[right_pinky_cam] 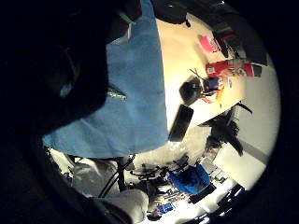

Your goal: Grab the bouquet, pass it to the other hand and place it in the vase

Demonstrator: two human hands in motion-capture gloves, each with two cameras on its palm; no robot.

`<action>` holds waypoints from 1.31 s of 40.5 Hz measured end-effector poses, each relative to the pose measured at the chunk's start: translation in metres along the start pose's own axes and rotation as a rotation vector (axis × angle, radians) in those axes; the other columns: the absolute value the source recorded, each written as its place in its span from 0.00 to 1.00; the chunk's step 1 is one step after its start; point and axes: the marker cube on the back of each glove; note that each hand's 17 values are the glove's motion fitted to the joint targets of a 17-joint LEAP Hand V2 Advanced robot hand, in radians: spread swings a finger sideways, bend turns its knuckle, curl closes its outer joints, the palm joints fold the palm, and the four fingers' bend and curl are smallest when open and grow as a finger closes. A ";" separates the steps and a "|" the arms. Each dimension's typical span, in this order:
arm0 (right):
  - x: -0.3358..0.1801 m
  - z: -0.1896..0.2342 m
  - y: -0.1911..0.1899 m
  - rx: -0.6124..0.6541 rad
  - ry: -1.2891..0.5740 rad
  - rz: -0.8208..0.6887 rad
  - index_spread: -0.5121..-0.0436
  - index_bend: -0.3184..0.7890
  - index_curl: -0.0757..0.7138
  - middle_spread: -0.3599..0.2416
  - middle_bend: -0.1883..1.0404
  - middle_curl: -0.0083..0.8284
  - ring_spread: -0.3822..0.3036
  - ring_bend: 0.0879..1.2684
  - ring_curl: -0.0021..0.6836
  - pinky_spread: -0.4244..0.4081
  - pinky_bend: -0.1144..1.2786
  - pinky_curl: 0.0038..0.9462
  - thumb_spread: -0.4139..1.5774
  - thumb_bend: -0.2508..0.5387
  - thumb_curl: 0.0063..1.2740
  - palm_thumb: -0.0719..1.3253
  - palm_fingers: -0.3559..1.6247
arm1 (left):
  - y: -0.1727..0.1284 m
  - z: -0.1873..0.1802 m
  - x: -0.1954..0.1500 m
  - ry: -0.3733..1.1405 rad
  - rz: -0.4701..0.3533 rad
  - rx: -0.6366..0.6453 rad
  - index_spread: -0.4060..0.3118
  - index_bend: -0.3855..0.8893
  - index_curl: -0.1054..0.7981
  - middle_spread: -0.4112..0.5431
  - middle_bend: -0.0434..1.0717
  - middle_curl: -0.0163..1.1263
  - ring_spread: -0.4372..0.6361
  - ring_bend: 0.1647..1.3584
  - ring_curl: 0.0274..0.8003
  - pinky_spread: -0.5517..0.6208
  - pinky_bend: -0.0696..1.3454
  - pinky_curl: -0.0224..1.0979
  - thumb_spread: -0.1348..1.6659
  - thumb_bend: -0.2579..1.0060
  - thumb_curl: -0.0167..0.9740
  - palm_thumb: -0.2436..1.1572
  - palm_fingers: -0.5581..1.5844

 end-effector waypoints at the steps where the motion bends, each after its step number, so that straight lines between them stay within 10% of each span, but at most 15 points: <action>1: -0.001 0.002 0.000 0.027 -0.004 -0.034 0.57 0.47 0.30 0.63 0.36 0.28 0.67 0.29 0.32 0.83 0.51 0.30 0.68 0.41 0.16 0.39 0.32 | 0.000 0.001 0.000 0.004 -0.001 -0.007 0.70 0.41 0.29 0.72 0.20 0.17 0.69 0.38 0.27 0.79 0.47 0.27 0.71 0.24 0.18 0.33 0.37; 12: 0.006 0.051 -0.001 -0.049 0.004 0.035 0.56 0.43 0.38 0.62 0.32 0.33 0.72 0.25 0.32 0.86 0.48 0.30 0.69 0.34 0.20 0.44 0.32 | 0.005 0.004 -0.006 0.016 -0.013 -0.021 0.69 0.41 0.33 0.74 0.20 0.20 0.74 0.37 0.28 0.81 0.50 0.29 0.74 0.21 0.22 0.34 0.36; 23: 0.018 0.105 -0.018 -0.082 0.026 0.166 0.55 0.35 0.34 0.60 0.33 0.37 0.66 0.41 0.42 0.84 0.48 0.32 0.68 0.27 0.21 0.42 0.38 | 0.004 0.011 -0.015 0.014 -0.041 -0.030 0.68 0.39 0.34 0.75 0.20 0.23 0.75 0.41 0.30 0.82 0.51 0.31 0.76 0.19 0.24 0.35 0.35; 36: 0.007 0.120 -0.007 -0.125 0.112 0.108 0.53 0.39 0.35 0.58 0.36 0.42 0.61 0.41 0.47 0.82 0.45 0.34 0.67 0.28 0.23 0.42 0.39 | 0.001 0.021 -0.018 0.011 -0.045 -0.061 0.68 0.40 0.35 0.75 0.21 0.25 0.74 0.42 0.32 0.82 0.51 0.32 0.76 0.19 0.26 0.35 0.34; 44: 0.007 0.123 -0.003 -0.081 0.068 0.197 0.46 0.51 0.44 0.53 0.32 0.43 0.46 0.40 0.49 0.79 0.35 0.30 0.68 0.40 0.26 0.60 0.48 | 0.001 0.026 -0.021 0.000 -0.049 -0.063 0.67 0.40 0.36 0.76 0.21 0.26 0.74 0.42 0.32 0.82 0.51 0.32 0.76 0.19 0.26 0.35 0.33; 53: -0.006 0.121 0.001 -0.025 0.116 0.155 0.52 0.57 0.53 0.44 0.29 0.44 0.34 0.28 0.47 0.50 0.35 0.31 0.69 0.44 0.28 0.71 0.61 | 0.004 0.031 -0.021 -0.016 -0.049 -0.092 0.66 0.41 0.38 0.77 0.20 0.27 0.76 0.40 0.31 0.82 0.50 0.32 0.76 0.19 0.27 0.35 0.33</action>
